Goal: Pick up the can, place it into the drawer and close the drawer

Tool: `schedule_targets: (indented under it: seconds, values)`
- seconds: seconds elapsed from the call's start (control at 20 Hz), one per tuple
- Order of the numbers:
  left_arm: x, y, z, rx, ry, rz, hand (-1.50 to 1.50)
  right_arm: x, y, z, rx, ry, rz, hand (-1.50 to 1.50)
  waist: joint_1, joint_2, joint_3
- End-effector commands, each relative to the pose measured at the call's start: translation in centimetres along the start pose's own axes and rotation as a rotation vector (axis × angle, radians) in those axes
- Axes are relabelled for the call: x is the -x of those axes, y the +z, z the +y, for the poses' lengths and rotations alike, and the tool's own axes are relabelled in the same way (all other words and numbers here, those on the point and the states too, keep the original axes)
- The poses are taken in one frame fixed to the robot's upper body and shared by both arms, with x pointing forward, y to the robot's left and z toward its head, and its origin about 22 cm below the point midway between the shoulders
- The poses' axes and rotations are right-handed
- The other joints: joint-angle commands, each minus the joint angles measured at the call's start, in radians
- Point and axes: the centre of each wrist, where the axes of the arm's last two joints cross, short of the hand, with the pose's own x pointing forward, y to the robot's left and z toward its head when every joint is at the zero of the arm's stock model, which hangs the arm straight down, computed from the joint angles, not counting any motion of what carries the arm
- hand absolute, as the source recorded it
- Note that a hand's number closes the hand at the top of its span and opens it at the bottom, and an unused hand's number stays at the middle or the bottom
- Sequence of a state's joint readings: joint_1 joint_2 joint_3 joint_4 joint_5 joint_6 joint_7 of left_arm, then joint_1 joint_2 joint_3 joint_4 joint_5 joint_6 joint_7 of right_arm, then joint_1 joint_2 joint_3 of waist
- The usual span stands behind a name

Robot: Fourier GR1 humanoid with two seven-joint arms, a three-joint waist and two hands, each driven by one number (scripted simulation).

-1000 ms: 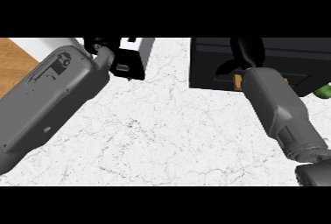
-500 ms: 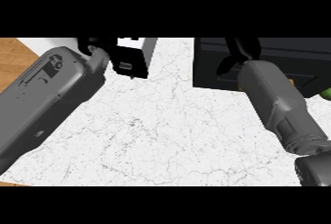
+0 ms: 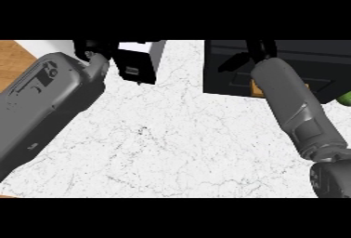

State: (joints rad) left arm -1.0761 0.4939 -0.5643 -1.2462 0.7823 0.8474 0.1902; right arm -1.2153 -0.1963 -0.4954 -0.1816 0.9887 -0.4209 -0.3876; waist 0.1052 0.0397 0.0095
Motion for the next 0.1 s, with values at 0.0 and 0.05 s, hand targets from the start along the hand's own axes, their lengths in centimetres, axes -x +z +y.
schedule_targets:
  seconds: [0.0, 0.05]
  values:
    - [-0.3, 0.5, 0.5, -0.004, 0.014, 0.007, -1.5, -1.9, -1.9, -2.1, 0.076, -0.18, 0.009, -1.5, 0.011, -0.009, -0.006]
    - [-0.3, 0.4, 0.6, -0.014, 0.012, -0.002, -1.5, -0.6, -1.5, -2.4, 0.077, -0.201, 0.007, -1.5, 0.0, -0.006, -0.006]
